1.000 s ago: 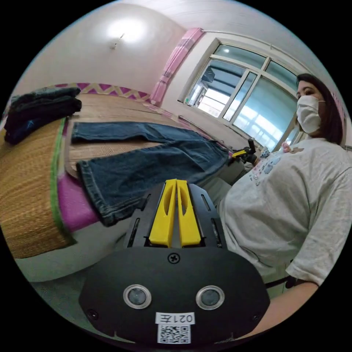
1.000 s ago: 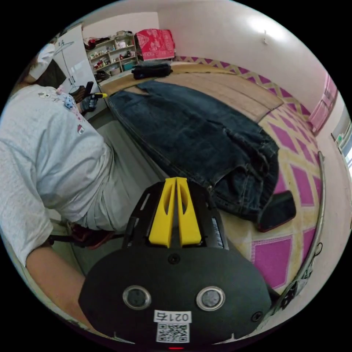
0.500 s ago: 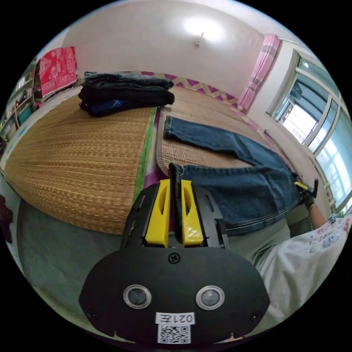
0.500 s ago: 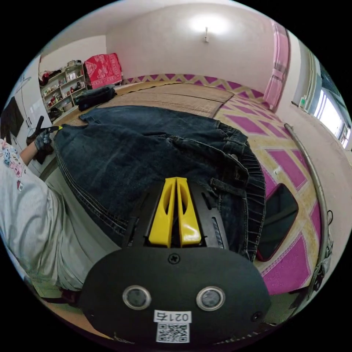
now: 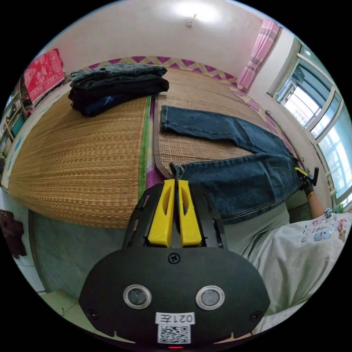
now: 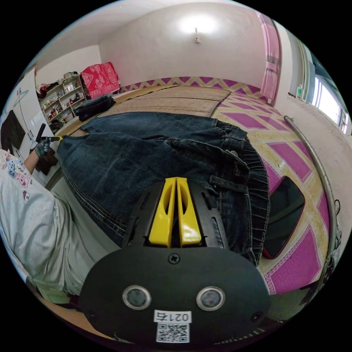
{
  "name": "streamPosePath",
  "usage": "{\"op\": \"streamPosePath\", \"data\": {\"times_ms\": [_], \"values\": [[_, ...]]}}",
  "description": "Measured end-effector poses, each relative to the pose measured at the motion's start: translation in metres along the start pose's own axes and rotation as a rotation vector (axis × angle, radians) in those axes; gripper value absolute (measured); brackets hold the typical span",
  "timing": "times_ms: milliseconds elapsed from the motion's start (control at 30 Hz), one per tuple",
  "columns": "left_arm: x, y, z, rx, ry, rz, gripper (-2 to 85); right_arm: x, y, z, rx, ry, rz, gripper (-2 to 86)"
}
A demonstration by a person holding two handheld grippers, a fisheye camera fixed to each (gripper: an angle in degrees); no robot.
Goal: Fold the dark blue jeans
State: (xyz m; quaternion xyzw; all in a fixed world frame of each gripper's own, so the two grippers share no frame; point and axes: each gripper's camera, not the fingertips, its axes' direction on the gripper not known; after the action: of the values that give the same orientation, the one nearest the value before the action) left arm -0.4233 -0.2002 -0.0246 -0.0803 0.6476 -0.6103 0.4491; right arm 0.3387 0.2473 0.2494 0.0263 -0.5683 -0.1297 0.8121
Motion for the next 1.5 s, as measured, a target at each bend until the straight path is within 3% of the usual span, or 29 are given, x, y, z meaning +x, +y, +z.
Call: {"op": "streamPosePath", "data": {"times_ms": [167,300,633,733,800,833,967,1067,1200,1300,1433,1500], "values": [[0.001,-0.025,-0.03,0.086,0.037,0.027,-0.9,0.003,0.0,-0.003,-0.001,-0.012,0.014,-0.7],[-0.024,-0.029,0.021,-0.137,0.066,-0.032,-0.9,0.003,0.001,-0.005,0.003,-0.005,0.013,-0.7],[-0.034,0.003,-0.046,-0.019,0.168,-0.03,-0.9,0.003,-0.01,-0.028,-0.002,0.078,0.015,-0.7],[-0.023,0.017,-0.096,0.132,0.164,0.002,-0.9,0.018,-0.007,-0.058,0.187,0.103,0.166,-0.8],[-0.006,0.019,-0.112,0.167,0.194,0.05,-0.9,0.034,-0.009,-0.044,0.05,0.227,0.27,-0.8],[0.008,0.018,-0.112,0.132,0.21,0.097,-0.9,0.044,-0.008,-0.028,-0.1,0.296,0.28,-0.8],[0.038,0.026,-0.081,-0.12,0.191,0.211,-0.9,0.065,-0.005,-0.046,-0.085,0.325,0.393,-0.7],[0.015,0.047,-0.088,-0.057,0.217,0.107,-0.9,0.065,0.009,-0.076,0.012,0.348,0.452,-0.2],[-0.023,0.075,-0.107,-0.013,0.269,-0.044,-0.9,0.068,0.044,-0.111,0.099,0.226,0.562,2.3],[-0.034,0.098,-0.137,0.141,0.28,-0.117,-0.8,0.077,0.081,-0.13,0.169,0.144,0.719,7.0],[-0.053,0.133,-0.164,0.312,0.295,-0.393,0.4,0.099,0.12,-0.136,0.259,-0.016,0.935,10.3],[-0.059,0.142,-0.167,0.306,0.283,-0.486,5.0,0.108,0.127,-0.131,0.267,-0.072,0.993,10.6]]}}
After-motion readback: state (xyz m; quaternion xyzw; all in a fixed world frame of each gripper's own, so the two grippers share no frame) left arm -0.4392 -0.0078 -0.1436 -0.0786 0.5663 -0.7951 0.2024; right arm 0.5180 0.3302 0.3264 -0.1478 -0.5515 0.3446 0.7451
